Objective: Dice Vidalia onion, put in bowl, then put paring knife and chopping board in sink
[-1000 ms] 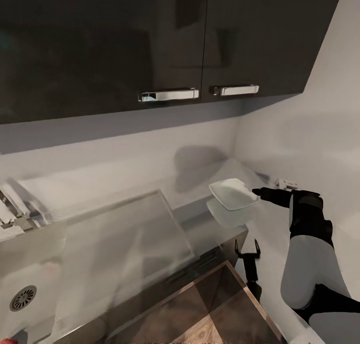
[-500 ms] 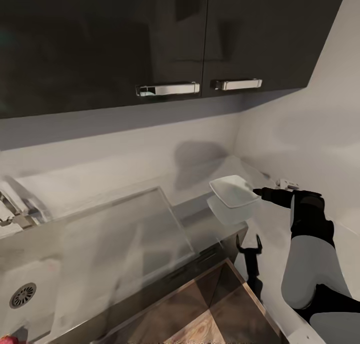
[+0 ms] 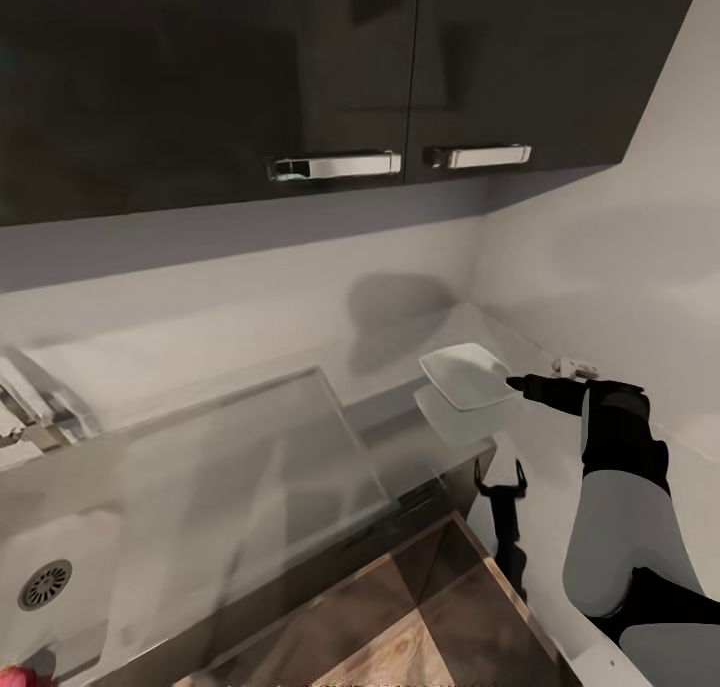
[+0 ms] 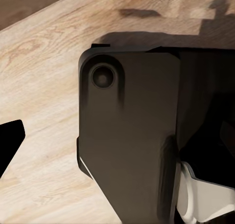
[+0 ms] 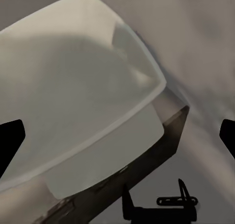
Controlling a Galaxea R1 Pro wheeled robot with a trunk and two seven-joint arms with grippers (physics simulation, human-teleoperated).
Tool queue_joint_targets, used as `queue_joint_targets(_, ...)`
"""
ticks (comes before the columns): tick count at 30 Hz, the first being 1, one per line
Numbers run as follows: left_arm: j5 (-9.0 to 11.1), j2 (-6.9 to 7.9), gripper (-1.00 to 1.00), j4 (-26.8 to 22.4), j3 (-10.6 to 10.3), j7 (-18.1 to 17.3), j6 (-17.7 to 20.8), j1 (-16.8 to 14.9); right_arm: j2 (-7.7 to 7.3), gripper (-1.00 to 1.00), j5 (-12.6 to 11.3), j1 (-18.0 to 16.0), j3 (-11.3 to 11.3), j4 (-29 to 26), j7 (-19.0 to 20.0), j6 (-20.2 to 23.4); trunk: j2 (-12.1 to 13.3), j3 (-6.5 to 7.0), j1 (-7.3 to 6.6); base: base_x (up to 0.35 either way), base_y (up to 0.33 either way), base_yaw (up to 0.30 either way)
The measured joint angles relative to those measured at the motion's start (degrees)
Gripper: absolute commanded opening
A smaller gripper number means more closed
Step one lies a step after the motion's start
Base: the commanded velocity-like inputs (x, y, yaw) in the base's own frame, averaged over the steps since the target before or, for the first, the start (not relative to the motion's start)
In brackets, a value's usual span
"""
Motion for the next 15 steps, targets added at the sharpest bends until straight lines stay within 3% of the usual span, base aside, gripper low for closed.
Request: queue_joint_targets(15,0.00,-0.05,1.00,0.01,0.00,0.00,0.00,0.00,0.02,1.00,0.00,-0.03,0.08,0.00,0.00,0.00,0.00,-1.41,0.00,0.022,0.000,0.000)
